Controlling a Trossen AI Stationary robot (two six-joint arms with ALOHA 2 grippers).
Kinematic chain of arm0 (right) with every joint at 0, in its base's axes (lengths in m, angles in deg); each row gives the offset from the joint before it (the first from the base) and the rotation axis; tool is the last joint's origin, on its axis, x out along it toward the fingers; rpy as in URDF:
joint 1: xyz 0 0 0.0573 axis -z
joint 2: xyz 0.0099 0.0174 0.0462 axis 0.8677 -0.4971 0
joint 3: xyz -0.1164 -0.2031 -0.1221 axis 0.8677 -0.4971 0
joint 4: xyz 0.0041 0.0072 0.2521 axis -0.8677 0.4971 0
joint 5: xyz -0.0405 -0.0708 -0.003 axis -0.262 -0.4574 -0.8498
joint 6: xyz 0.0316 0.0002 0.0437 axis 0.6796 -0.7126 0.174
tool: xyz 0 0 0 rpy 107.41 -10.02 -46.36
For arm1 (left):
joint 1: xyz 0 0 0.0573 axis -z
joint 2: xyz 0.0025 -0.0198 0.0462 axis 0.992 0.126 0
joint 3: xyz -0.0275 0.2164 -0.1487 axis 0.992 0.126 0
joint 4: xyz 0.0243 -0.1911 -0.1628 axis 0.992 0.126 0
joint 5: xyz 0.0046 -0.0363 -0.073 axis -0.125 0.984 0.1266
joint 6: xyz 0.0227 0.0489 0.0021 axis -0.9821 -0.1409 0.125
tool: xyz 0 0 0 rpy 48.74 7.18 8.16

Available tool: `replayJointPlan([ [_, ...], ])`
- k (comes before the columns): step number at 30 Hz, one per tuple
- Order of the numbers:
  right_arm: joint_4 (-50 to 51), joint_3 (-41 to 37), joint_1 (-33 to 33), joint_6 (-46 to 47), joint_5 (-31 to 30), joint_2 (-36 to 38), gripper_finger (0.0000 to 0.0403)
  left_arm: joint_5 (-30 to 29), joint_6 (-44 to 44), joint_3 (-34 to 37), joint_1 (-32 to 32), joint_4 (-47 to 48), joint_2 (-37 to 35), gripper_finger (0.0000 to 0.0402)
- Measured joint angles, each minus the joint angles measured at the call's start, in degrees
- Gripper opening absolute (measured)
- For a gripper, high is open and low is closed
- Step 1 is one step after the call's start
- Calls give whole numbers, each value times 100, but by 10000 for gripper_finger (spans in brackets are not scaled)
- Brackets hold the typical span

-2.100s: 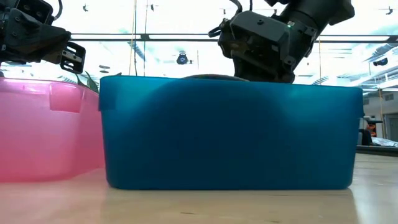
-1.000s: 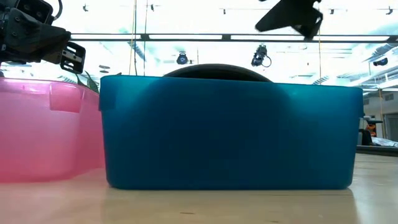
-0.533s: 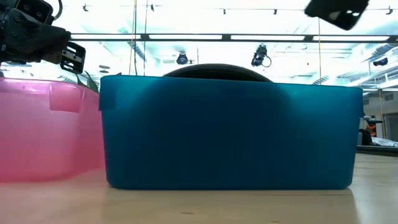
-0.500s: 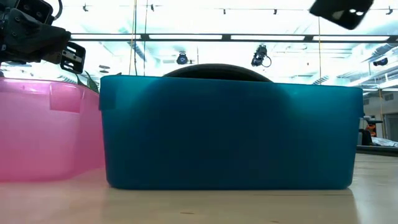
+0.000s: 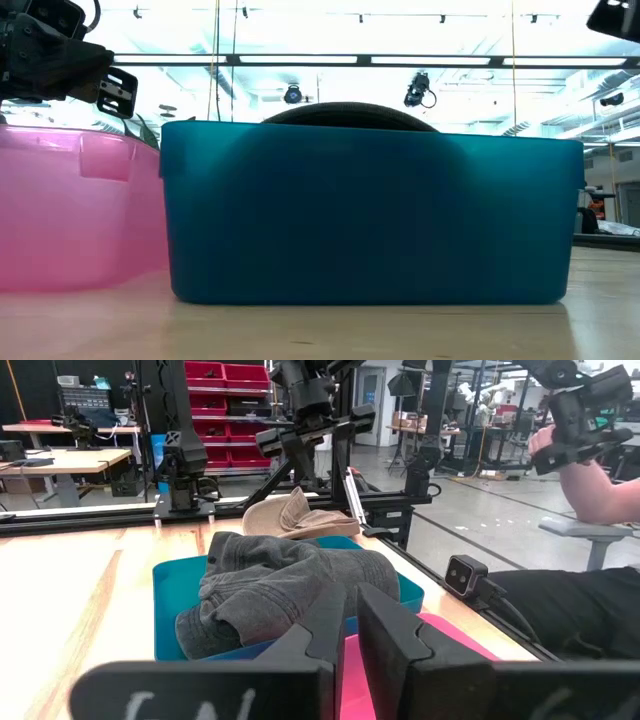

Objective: Pick & Place hat
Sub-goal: Put the bottom brown cap into the red bin

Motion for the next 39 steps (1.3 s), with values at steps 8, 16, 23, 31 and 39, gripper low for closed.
replayJointPlan([
  [8, 275, 8, -208, 1111, -190, -36, 205, 0, 0, 1, 0, -1, 0, 34],
  [16, 532, 9, -185, 2312, 462, -400, 205, 0, 1, 1, 0, -1, 0, 34],
  [23, 154, 7, -150, 2601, 426, -597, 205, -2, -1, 0, 0, 0, 0, 34],
  [31, -1856, 7, -204, 162, -507, -655, 205, -2, -1, -1, 0, 1, 0, 34],
  [39, -3237, 4, -207, -773, -1241, -655, 205, 0, -1, -1, 0, 1, 0, 34],
])
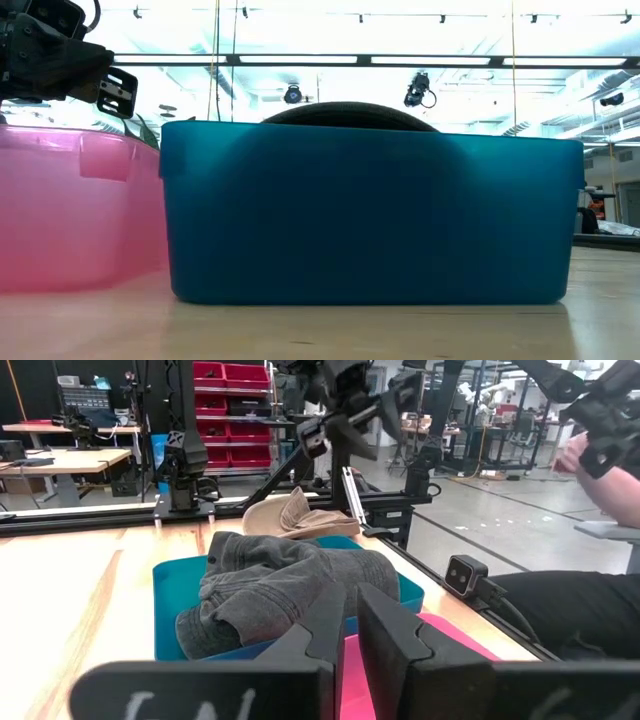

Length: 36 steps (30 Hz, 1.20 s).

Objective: Pick & Place hat
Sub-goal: Put the bottom brown cap into the red bin

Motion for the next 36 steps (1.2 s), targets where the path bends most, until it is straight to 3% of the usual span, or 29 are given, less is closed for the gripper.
replayJointPlan([
  [8, -1736, -4, 40, 209, 10, -2, 205, 0, 0, 0, 0, 0, 0, 34],
  [14, -4198, -4, 27, -1395, 175, -1, 205, 0, 2, 0, 0, 0, 0, 34],
  [17, -4639, 6, -136, -1967, -84, 3, 206, 0, 2, 0, 0, 0, 0, 34],
  [20, -4221, 144, -308, -1875, -807, -1, 206, 0, 2, 0, 0, 0, 0, 34],
  [27, -1975, 1243, -548, -1237, -1922, -148, 206, 0, 0, 0, -2, -2, 0, 34],
  [36, 865, 2945, -529, 356, -1979, -854, 207, 11, 1, 1, 0, 12, 0, 34],
])
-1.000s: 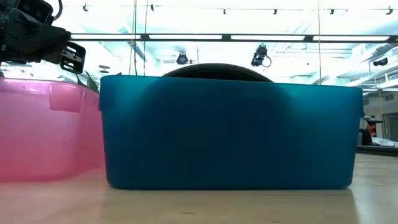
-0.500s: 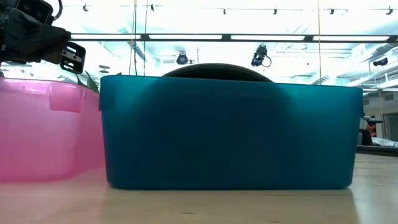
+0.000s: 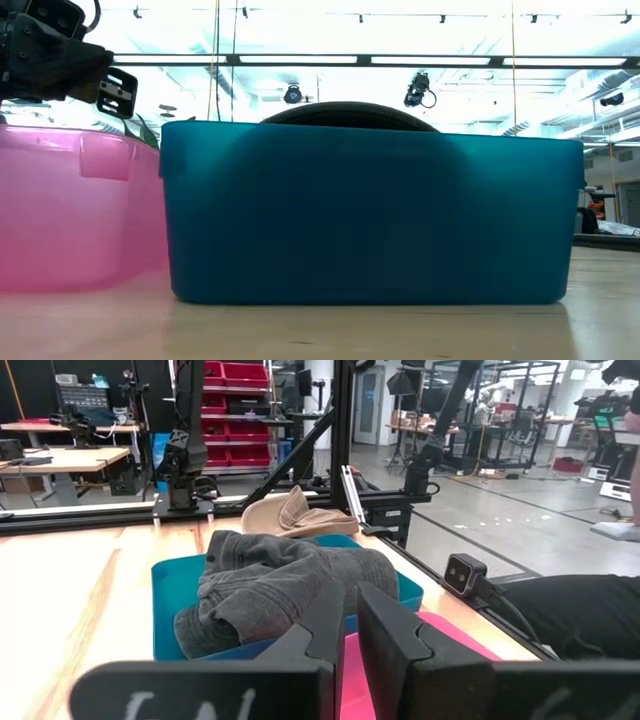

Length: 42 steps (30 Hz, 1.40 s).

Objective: Pick & Place hat
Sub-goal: Put the bottom brown cap into the red bin

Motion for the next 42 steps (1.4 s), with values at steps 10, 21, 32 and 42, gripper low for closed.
replayJointPlan([
  [10, 3002, 1724, 277, 1776, 456, -860, 208, 2, 1, -1, -1, -6, 0, 34],
  [21, 6501, 2116, 899, 4710, 2652, -1429, 208, 2, 2, -1, -2, -3, 0, 34],
  [32, 6709, 1374, 883, 4905, 3600, -1453, 208, 2, 1, -1, 0, -8, 0, 34],
  [42, 6659, 698, 890, 4711, 4166, -1456, 208, 2, 1, -1, 0, -9, 0, 34],
])
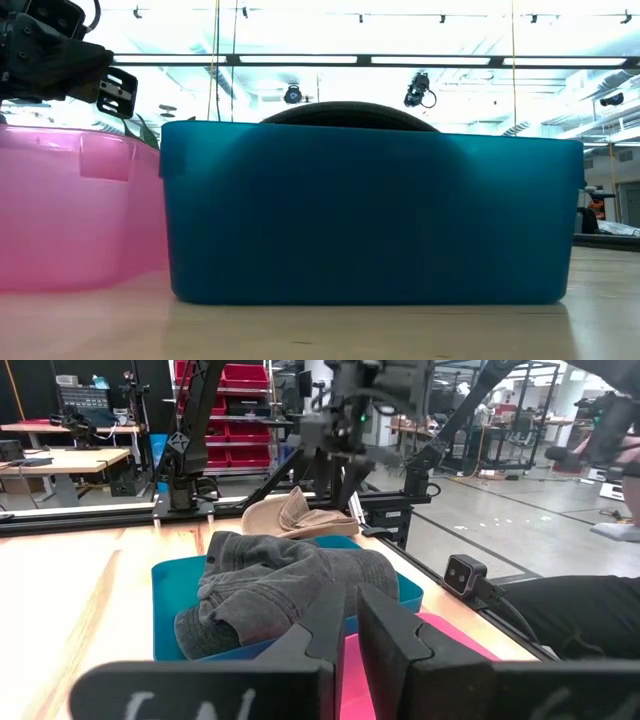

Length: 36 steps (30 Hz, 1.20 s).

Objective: Pick & Place hat
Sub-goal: Put the bottom brown cap into the red bin

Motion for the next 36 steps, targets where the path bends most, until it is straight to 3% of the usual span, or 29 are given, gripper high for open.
replayJointPlan([
  [5, 2, -451, 22, 142, 510, 2, 208, 2, -2, 1, 0, -1, 0, 34],
  [17, -845, -1602, 75, 119, 911, 9, 208, 2, 1, 1, 0, -3, 0, 34],
  [24, -906, -1812, 200, 119, 1243, 7, 198, 2, -2, 2, 0, -3, 0, 34],
  [28, -1006, -1812, 258, -44, 1294, 7, 156, 2, -1, -1, 0, -3, 0, 34],
  [34, -967, -1810, 256, -375, 1294, 13, 27, 0, 1, 0, 0, -3, 0, 34],
  [36, -949, -1810, 252, -480, 1141, 22, 14, 0, 0, 0, 0, -3, 0, 34],
])
